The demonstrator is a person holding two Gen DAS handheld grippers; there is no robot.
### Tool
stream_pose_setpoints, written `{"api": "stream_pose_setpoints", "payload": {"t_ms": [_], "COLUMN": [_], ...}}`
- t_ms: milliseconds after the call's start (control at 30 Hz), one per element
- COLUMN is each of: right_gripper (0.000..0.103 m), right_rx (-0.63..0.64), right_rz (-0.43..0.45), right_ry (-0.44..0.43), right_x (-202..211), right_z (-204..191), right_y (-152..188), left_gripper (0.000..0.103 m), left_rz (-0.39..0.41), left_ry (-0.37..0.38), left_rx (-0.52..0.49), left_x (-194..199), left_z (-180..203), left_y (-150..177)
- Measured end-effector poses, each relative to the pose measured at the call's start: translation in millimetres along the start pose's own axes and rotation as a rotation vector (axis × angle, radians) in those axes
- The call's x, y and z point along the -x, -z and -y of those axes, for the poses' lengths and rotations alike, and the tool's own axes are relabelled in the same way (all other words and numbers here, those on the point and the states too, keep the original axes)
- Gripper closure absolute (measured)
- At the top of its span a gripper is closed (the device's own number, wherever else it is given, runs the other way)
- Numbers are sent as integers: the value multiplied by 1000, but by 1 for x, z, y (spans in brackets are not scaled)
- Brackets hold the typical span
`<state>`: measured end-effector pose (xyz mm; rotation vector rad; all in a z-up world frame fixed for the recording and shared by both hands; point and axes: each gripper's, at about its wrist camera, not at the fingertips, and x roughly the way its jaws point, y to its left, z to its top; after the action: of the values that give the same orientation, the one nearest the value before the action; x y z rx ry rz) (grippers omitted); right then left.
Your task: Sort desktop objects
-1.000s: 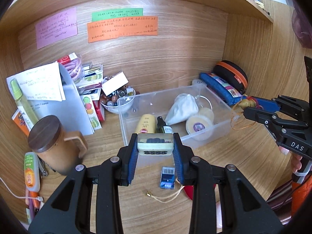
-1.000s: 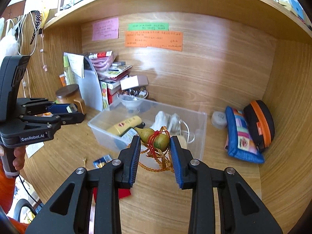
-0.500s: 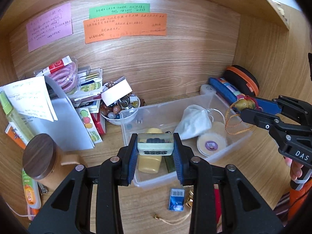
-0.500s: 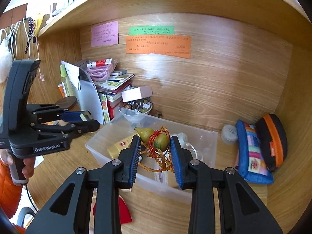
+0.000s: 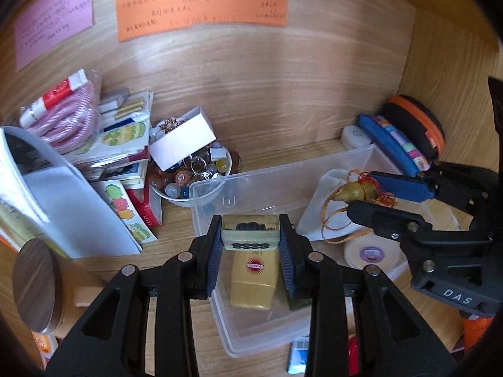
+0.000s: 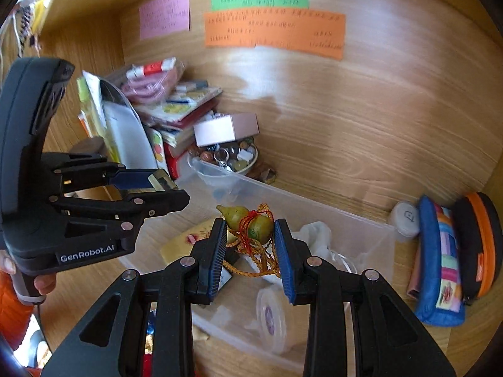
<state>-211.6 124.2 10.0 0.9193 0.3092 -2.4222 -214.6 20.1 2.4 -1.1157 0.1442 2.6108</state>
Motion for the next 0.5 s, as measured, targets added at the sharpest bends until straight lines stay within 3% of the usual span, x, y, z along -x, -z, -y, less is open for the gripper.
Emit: {"api": "stream_pose_setpoints", "payload": {"t_ms": [500], "right_gripper": [75], "right_rx": [98], "right_rz": [-138], "right_ry": [57], "right_x": [-60], "right_z": [9], "right_y": [-16], "left_gripper": [70], "left_rz": [-83], "left_ry": [-4], "left_rx": [-49], "left_x": [-46], "left_z": [-7], "left_y": [-9]}}
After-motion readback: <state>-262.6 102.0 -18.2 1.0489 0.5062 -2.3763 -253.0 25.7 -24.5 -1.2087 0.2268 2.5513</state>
